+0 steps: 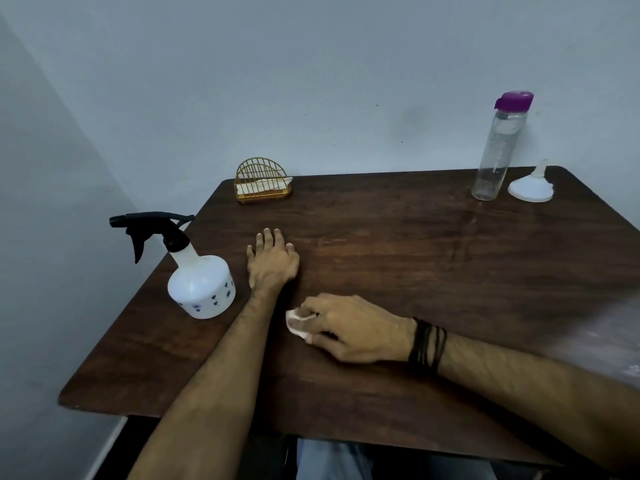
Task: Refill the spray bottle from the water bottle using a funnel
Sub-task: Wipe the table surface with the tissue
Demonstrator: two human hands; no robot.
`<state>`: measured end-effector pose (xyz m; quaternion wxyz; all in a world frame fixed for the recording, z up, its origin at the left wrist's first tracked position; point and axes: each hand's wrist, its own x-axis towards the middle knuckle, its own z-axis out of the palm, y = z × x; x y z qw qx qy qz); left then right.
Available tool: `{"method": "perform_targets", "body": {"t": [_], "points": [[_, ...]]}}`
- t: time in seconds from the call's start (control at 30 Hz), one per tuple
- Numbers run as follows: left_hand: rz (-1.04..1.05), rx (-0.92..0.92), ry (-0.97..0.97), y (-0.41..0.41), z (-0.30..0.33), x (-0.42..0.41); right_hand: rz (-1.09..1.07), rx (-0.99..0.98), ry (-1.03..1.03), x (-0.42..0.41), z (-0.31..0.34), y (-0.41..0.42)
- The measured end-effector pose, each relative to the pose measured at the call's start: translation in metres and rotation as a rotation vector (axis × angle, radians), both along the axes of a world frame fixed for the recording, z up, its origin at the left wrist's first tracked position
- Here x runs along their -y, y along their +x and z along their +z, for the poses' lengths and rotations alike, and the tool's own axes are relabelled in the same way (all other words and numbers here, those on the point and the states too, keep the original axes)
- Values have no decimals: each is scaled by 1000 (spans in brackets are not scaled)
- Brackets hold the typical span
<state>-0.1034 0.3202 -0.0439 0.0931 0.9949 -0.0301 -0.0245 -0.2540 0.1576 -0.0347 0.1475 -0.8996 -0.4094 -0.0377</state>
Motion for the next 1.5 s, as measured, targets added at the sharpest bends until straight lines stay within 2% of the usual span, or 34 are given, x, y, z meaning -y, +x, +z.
{"method": "perform_targets", "body": {"t": [0.1,0.3,0.4,0.57,0.6,0.67,0.73,0.8,0.9,1.07,1.13,1.2,1.27,1.37,1.43,1.5], "points": [[-2,-2,11,-1,-2,0,-52,17,-41,30,0,3],[-4,3,28,-16,-4,9,-491,72,-47,92,6,56],[6,-19,13,-26,-3,26,-477,77,7,79,5,47],[-95,-48,-30,-29,3,61,-208,55,-33,82,-2,-3],[-129,-52,-38,-29,5,70,-226,85,-48,97,-2,-2],[-188,-60,-50,-29,5,92,-413,157,-76,140,-3,12],[-207,-49,-59,-32,3,110,-644,130,-121,184,2,30],[-196,-7,-62,-35,0,119,-784,71,-131,206,6,40],[-193,12,-64,-34,-3,118,-765,56,-63,193,5,37],[-185,-19,-47,-25,0,123,-512,50,17,150,-2,4],[-187,-26,-47,-23,0,123,-604,89,-23,161,0,14],[-188,-17,-55,-21,-1,121,-843,101,-43,184,6,31],[-188,-9,-58,-21,-1,120,-996,87,-20,200,10,42],[-187,-4,-61,-21,-1,122,-959,86,-29,191,13,41],[-182,-1,-60,-21,-2,122,-859,-27,95,185,19,35],[-174,8,-56,-20,-3,123,-835,-275,240,192,33,41]]}}
